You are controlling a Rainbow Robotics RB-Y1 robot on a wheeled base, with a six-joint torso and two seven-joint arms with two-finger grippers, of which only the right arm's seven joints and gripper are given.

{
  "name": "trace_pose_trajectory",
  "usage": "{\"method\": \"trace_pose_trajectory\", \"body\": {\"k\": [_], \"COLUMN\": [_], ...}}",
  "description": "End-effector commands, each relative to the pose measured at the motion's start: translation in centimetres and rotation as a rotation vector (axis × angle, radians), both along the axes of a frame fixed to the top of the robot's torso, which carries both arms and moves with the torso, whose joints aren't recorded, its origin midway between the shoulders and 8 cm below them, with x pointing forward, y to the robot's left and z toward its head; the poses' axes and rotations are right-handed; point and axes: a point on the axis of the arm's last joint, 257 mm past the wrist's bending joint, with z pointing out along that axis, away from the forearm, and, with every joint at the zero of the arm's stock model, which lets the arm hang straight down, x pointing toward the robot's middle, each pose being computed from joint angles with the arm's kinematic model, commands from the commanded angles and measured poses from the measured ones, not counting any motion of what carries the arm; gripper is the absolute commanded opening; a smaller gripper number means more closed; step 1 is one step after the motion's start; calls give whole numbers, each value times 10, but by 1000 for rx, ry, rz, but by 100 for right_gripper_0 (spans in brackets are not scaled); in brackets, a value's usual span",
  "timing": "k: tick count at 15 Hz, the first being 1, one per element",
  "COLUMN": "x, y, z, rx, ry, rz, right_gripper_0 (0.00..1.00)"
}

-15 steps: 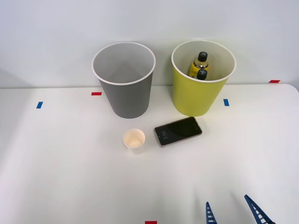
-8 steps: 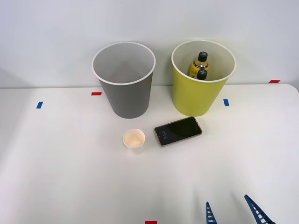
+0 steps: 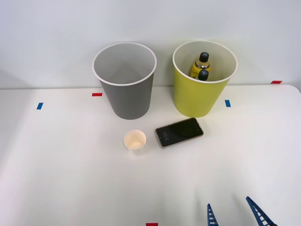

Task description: Put cans in the gray bin, plastic bottles in the light green bin

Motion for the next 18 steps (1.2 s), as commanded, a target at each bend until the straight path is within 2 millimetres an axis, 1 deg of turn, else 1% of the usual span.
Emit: {"method": "trace_pose_trajectory", "body": {"k": [1,18], "x": [0,0], "y": [0,0], "z": [0,0], "rx": [0,0], "ry": [0,0], "rz": [0,0], "right_gripper_0": [100,100]}}
